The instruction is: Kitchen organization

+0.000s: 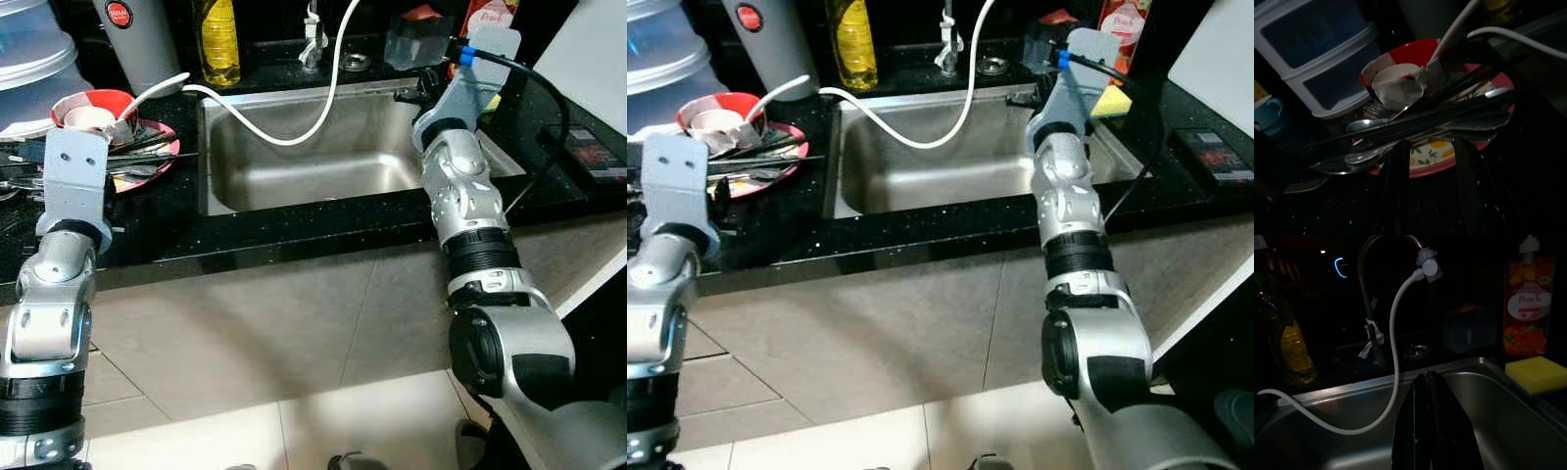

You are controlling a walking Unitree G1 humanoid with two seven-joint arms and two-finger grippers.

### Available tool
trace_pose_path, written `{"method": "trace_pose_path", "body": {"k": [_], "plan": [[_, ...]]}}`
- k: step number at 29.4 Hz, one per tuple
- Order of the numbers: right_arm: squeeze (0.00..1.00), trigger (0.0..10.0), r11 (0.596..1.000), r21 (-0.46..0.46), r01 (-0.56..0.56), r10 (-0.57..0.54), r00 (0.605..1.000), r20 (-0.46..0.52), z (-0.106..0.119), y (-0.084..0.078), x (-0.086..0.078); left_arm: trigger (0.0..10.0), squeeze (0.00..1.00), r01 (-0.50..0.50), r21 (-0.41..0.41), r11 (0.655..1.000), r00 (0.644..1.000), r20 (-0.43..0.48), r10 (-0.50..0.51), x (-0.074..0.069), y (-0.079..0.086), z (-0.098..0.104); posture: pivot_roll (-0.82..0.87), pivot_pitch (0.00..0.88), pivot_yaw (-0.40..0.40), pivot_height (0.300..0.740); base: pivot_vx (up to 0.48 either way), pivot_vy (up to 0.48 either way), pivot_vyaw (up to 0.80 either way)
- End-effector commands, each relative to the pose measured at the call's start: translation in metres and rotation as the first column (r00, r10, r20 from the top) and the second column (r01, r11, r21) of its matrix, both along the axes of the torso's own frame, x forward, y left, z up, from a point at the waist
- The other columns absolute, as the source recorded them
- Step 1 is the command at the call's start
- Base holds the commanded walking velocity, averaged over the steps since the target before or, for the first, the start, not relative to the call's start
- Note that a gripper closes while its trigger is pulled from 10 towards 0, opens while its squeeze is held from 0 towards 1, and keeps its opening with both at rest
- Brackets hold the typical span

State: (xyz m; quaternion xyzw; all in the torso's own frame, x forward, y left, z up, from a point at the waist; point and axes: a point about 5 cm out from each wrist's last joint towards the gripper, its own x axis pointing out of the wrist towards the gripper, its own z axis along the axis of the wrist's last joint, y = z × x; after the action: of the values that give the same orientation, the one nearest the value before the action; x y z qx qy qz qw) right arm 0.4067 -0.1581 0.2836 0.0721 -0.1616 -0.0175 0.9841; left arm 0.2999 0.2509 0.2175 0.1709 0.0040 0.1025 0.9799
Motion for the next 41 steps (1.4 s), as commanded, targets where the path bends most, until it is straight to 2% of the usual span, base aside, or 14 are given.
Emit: {"method": "trace_pose_path", "body": {"k": [1, 4, 7, 8, 11, 15, 16, 17, 20, 21, 22, 27, 41], "plan": [[0.00, 10.0, 1.000, 0.007, 0.005, -0.004, 1.000, -0.009, -0.005, -0.001, -0.001, 10.0, 0.00, 0.004, 0.005, 1.000, 1.000, 0.007, -0.004, 0.000, 0.003, 0.001, 0.11, 0.000, 0.040, 0.740, 0.000, 0.000, 0.00], [0.00, 10.0, 1.000, 0.021, 0.012, -0.012, 1.000, -0.001, -0.003, -0.001, -0.001, 10.0, 0.00, 0.060, 0.027, 0.998, 0.996, 0.070, -0.062, 0.006, -0.013, 0.008, 0.10, 0.000, 0.044, 0.740, 0.000, 0.000, 0.00], [0.00, 10.0, 1.000, 0.008, 0.004, -0.004, 1.000, 0.008, -0.002, 0.000, -0.002, 10.0, 0.00, 0.063, -0.010, 0.998, 0.986, 0.153, -0.061, 0.009, -0.021, 0.018, 0.10, 0.000, 0.048, 0.740, 0.000, 0.000, 0.00], [0.00, 10.0, 1.000, 0.008, 0.004, -0.004, 1.000, 0.008, -0.002, 0.000, -0.002, 10.0, 0.00, 0.063, -0.010, 0.998, 0.986, 0.153, -0.061, 0.009, -0.021, 0.018, 0.10, 0.000, 0.048, 0.740, 0.000, 0.000, 0.00], [0.00, 10.0, 1.000, 0.011, 0.014, -0.014, 1.000, 0.025, 0.000, -0.004, -0.004, 10.0, 0.00, 0.077, -0.017, 0.997, 0.971, 0.227, -0.071, 0.009, -0.026, 0.030, 0.09, 0.000, 0.050, 0.740, 0.000, 0.000, 0.00], [0.00, 10.0, 1.000, 0.008, 0.027, -0.028, 0.998, 0.063, 0.005, -0.008, -0.006, 10.0, 0.00, 0.059, -0.027, 0.998, 0.954, 0.297, -0.048, 0.007, -0.022, 0.040, 0.08, 0.000, 0.053, 0.740, 0.000, 0.000, 0.00], [0.00, 10.0, 0.999, 0.002, 0.033, -0.033, 0.990, 0.138, 0.016, -0.010, -0.011, 10.0, 0.00, 0.049, 0.002, 0.999, 0.914, 0.403, -0.045, 0.003, -0.021, 0.059, 0.08, 0.000, 0.053, 0.740, 0.000, 0.000, 0.00], [0.00, 10.0, 0.999, -0.004, 0.034, -0.033, 0.985, 0.171, 0.021, -0.010, -0.013, 10.0, 0.00, 0.039, 0.022, 0.999, 0.895, 0.444, -0.045, 0.001, -0.021, 0.068, 0.08, 0.000, 0.053, 0.740, 0.000, 0.000, 0.00], [0.00, 10.0, 0.999, -0.011, 0.038, -0.035, 0.979, 0.201, 0.025, -0.011, -0.015, 10.0, 0.00, 0.026, 0.041, 0.999, 0.877, 0.478, -0.042, -0.001, -0.020, 0.076, 0.08, 0.000, 0.054, 0.740, 0.000, 0.000, 0.00], [0.00, 10.0, 0.998, -0.042, 0.047, -0.036, 0.970, 0.242, 0.033, -0.011, -0.018, 10.0, 0.00, -0.001, 0.077, 0.997, 0.842, 0.537, -0.040, -0.005, -0.016, 0.094, 0.08, 0.000, 0.053, 0.740, 0.000, 0.000, 0.00], [0.00, 10.0, 0.996, -0.060, 0.058, -0.042, 0.968, 0.246, 0.034, -0.011, -0.018, 10.0, 0.00, -0.011, 0.083, 0.996, 0.832, 0.554, -0.037, -0.007, -0.014, 0.099, 0.08, 0.000, 0.053, 0.740, 0.000, 0.000, 0.00], [0.00, 10.0, 0.996, -0.055, 0.066, -0.050, 0.965, 0.256, 0.036, -0.013, -0.020, 10.0, 0.00, -0.021, 0.072, 0.997, 0.815, 0.579, -0.024, -0.009, -0.007, 0.106, 0.08, 0.000, 0.053, 0.740, 0.182, 0.000, 0.00], [0.00, 10.0, 0.997, -0.052, 0.060, -0.046, 0.968, 0.245, 0.033, -0.011, -0.019, 10.0, 0.00, -0.018, 0.076, 0.997, 0.809, 0.587, -0.030, -0.007, -0.009, 0.104, 0.08, 0.000, 0.049, 0.740, 0.410, 0.000, 0.00]]}}
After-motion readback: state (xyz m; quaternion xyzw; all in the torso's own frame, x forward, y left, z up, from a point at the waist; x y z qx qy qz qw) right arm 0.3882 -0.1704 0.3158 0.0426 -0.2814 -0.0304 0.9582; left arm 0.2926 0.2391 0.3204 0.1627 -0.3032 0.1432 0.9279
